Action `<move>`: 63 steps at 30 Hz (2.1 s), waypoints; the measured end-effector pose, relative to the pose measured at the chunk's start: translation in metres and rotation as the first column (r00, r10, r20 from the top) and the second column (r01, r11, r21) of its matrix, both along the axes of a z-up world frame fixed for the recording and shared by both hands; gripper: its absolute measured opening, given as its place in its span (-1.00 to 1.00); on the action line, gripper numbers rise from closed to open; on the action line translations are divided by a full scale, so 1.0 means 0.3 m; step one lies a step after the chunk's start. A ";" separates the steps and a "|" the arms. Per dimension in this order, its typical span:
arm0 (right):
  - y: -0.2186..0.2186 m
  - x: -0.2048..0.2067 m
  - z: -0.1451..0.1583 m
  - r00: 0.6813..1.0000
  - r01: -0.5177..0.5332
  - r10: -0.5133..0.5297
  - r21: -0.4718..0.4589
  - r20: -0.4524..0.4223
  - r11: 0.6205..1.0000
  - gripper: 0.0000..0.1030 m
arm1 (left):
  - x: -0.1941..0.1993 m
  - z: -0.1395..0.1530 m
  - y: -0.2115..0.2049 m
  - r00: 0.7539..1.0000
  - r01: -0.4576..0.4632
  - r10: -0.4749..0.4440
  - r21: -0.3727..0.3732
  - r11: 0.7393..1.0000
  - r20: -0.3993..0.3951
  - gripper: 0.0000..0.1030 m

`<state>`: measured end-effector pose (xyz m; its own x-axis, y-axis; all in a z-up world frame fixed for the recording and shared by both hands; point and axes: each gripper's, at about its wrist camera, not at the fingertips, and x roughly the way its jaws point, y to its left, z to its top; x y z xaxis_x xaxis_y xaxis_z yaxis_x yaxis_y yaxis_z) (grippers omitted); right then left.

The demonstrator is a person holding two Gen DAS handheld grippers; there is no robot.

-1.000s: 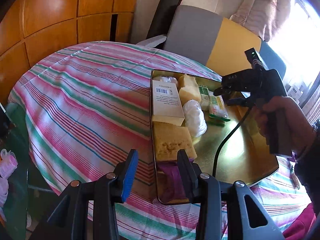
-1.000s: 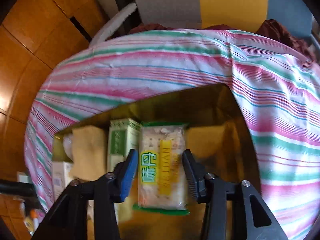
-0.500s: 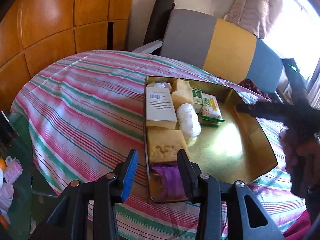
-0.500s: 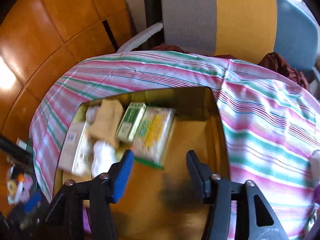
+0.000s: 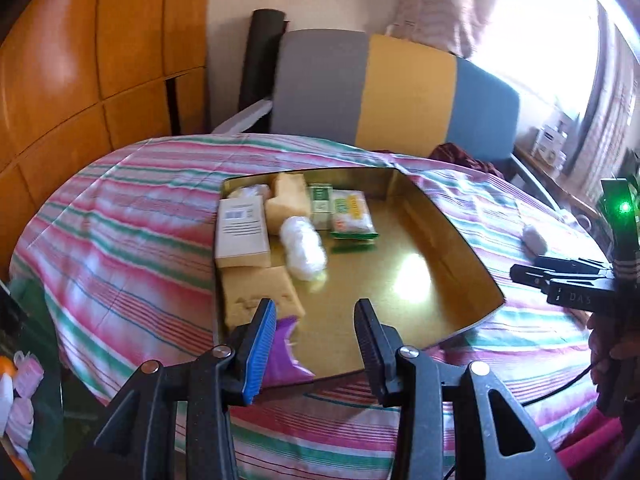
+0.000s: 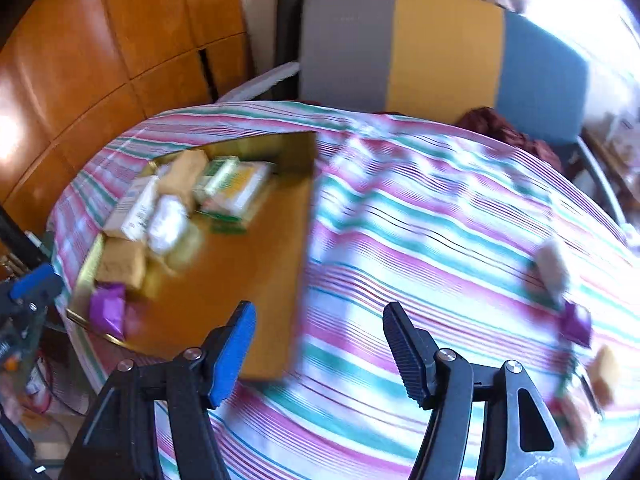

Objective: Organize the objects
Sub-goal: 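Move both grippers away from the tray toward the remaining snacks, then grasp the beige cloth-wrapped roll with the left gripper and lift it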

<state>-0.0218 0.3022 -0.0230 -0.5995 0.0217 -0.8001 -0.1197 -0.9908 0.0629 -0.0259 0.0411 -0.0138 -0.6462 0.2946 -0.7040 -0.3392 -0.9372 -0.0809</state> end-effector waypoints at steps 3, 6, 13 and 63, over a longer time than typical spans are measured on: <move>0.102 0.061 -0.003 0.998 0.070 -0.070 0.005 0.008 0.998 0.39 | 0.017 0.008 0.053 0.999 0.047 -0.047 -0.011 0.999 -0.003 -0.21; 0.216 0.117 0.001 0.989 0.150 -0.150 0.007 0.008 0.989 0.39 | 0.031 0.012 0.103 0.996 0.093 -0.093 -0.019 0.995 -0.005 -0.21; 0.506 0.235 0.039 0.929 0.369 -0.368 0.029 -0.043 0.929 0.55 | 0.057 0.004 0.249 0.980 0.201 -0.200 -0.048 0.978 0.011 -0.21; 0.996 0.604 -0.048 0.479 0.734 -0.877 -0.556 0.018 0.390 0.63 | -0.352 -0.256 1.516 0.783 0.260 -0.358 0.255 0.931 0.509 0.58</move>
